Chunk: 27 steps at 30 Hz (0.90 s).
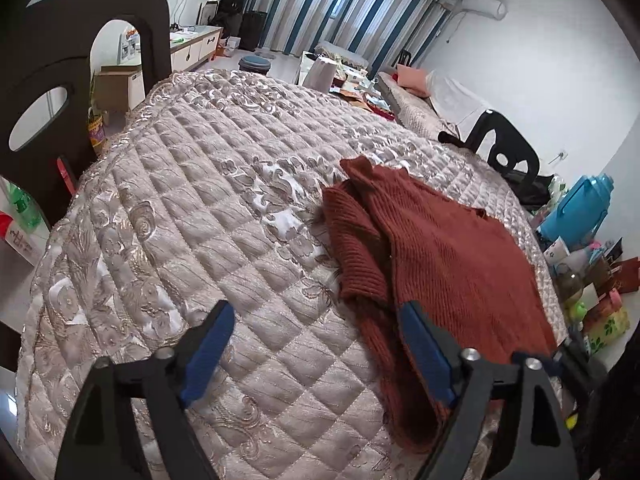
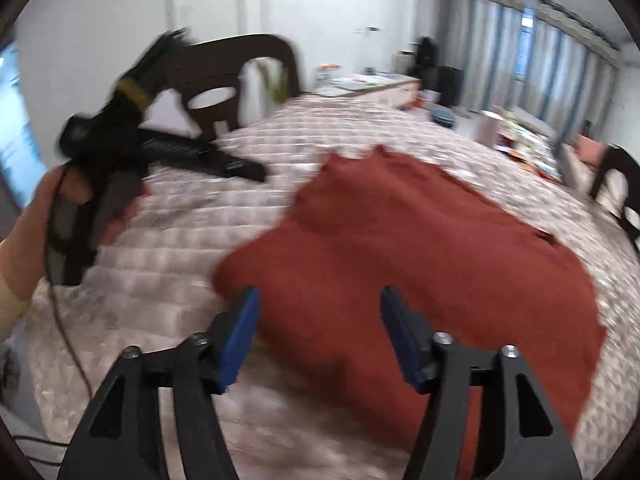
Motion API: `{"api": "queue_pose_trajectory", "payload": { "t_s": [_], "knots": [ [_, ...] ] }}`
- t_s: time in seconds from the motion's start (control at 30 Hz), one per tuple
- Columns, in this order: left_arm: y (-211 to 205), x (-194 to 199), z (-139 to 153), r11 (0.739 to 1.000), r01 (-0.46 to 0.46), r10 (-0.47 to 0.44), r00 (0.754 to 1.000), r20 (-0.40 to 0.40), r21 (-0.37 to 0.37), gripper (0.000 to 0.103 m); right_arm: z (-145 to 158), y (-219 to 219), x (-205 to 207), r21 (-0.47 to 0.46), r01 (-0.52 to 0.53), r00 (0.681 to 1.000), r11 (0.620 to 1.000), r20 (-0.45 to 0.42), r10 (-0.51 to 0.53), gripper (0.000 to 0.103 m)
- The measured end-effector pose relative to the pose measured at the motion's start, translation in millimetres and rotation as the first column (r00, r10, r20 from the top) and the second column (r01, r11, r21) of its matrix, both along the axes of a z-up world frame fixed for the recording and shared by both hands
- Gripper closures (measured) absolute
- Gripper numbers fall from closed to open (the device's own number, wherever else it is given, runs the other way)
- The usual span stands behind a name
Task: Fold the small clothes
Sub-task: 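Move the right tool to the side of the folded sweater and grasp it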
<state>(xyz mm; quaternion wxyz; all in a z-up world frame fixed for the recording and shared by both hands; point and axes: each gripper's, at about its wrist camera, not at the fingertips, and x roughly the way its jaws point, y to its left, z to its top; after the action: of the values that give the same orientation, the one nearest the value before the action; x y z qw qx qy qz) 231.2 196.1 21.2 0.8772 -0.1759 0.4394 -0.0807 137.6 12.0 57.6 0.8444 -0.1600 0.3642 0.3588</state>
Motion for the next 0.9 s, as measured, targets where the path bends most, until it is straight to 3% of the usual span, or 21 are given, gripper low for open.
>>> {"api": "queue_pose_trajectory", "payload": {
  "t_s": [0.13,0.23,0.43,0.63,0.9],
  "knots": [
    [2.4,2.1,2.6,1.000,0.006,-0.006,1.000,-0.004,-0.021,0.014,-12.0,31.1,-16.1,-0.065,-0.069,0.997,0.995,0.042,0.072,0.037],
    [0.7,0.7,4.8,1.000,0.015,-0.015,1.000,0.005,-0.005,0.014,-18.0,40.4,-14.9,-0.073,-0.070,0.997,0.995,0.017,0.072,0.037],
    [-0.8,5.3,1.5,1.000,0.020,-0.020,1.000,-0.007,-0.006,0.013,-28.9,56.6,-16.0,-0.147,-0.045,0.997,0.988,0.048,0.053,0.037],
    [0.2,14.9,-6.2,0.999,0.033,-0.035,0.999,-0.036,-0.040,0.013,-42.8,68.2,-21.1,-0.264,-0.020,0.990,0.964,0.133,0.056,0.037],
    [-8.5,26.2,-12.5,0.999,0.029,-0.031,0.998,-0.047,-0.032,0.011,-44.0,69.2,-25.2,-0.284,0.046,0.975,0.958,0.221,0.019,0.038]
  ]
}}
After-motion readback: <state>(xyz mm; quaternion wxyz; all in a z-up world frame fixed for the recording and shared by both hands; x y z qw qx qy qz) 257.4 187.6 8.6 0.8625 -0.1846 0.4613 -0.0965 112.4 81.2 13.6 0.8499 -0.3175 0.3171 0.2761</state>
